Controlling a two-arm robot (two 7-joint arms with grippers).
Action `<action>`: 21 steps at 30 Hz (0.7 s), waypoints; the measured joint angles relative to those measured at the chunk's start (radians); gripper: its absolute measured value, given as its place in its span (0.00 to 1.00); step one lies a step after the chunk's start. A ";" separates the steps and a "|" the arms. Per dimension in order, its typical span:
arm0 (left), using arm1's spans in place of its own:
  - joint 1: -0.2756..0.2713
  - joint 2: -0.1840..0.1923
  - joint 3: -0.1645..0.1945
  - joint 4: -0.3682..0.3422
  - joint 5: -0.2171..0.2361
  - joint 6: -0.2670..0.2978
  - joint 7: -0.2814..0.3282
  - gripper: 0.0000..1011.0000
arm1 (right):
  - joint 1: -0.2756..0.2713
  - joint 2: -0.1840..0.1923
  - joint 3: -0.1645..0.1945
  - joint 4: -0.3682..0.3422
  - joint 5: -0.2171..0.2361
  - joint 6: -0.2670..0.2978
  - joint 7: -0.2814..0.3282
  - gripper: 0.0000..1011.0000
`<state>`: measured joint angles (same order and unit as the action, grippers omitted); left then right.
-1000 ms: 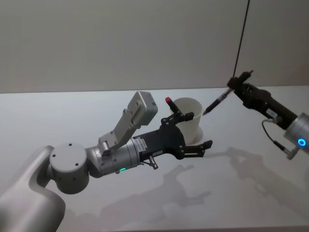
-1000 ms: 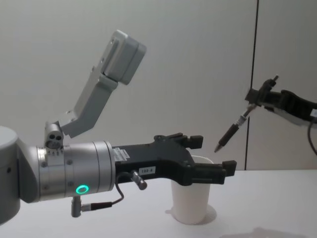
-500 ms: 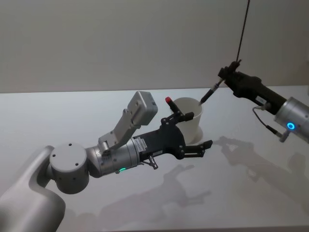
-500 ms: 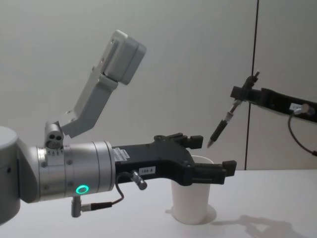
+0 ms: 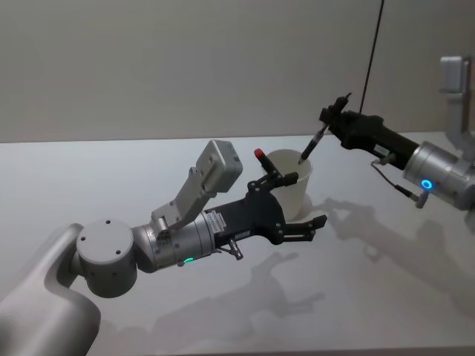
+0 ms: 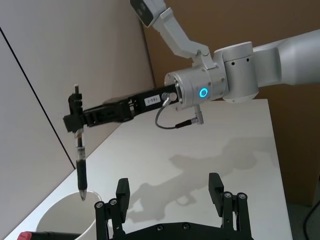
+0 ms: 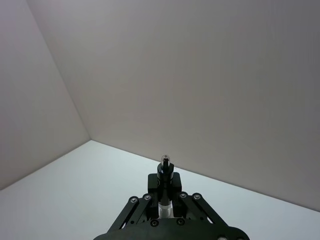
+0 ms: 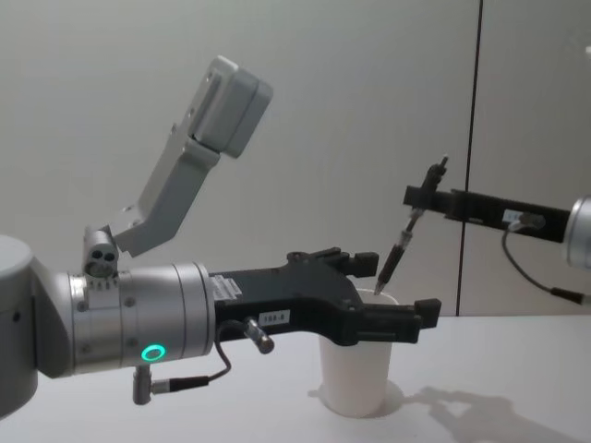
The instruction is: Place the pen into the pen holder.
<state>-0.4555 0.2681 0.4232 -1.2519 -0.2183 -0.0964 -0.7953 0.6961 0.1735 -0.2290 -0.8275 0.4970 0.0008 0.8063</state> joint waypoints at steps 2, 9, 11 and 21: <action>0.000 0.000 0.000 0.000 0.000 0.000 0.000 0.99 | 0.015 -0.007 -0.009 0.027 -0.012 -0.009 0.000 0.13; 0.000 0.000 0.000 0.000 0.000 0.000 0.000 0.99 | 0.045 -0.026 -0.040 0.089 -0.043 -0.031 -0.004 0.13; 0.000 0.000 0.000 0.000 0.000 0.000 0.000 0.99 | 0.049 -0.029 -0.046 0.097 -0.047 -0.034 -0.006 0.13; 0.000 0.000 0.000 0.000 0.000 0.000 0.000 0.99 | 0.059 -0.045 -0.076 0.123 -0.062 -0.047 -0.019 0.35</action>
<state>-0.4555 0.2681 0.4232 -1.2519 -0.2182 -0.0964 -0.7953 0.7546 0.1289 -0.3053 -0.7043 0.4346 -0.0466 0.7874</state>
